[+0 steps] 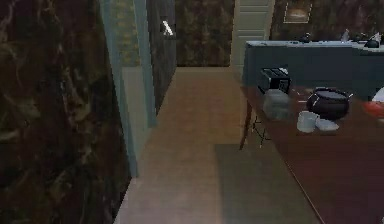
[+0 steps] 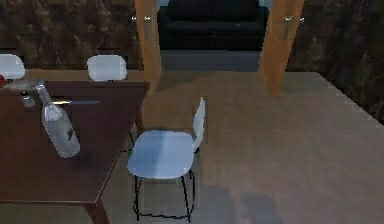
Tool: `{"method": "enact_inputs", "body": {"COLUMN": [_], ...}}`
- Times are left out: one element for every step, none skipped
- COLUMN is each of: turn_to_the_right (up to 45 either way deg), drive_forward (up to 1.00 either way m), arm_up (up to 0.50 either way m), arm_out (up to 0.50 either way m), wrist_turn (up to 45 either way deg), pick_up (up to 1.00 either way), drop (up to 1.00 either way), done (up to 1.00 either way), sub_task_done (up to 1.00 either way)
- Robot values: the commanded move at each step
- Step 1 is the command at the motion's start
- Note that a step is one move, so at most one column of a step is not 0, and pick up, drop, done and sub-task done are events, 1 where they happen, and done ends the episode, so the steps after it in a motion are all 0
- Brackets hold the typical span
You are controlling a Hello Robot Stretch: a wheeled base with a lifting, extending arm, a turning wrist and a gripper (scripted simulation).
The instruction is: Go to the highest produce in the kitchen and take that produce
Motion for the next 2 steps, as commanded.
{"method": "enact_inputs", "body": {"turn_to_the_right": [0.0,0.0], "drive_forward": [1.0,1.0], "arm_up": [0.0,0.0], "arm_out": [0.0,0.0], "wrist_turn": [0.0,0.0], "pick_up": [0.0,0.0], "drop": [0.0,0.0], "done": [0.0,0.0], "sub_task_done": [0.0,0.0]}}
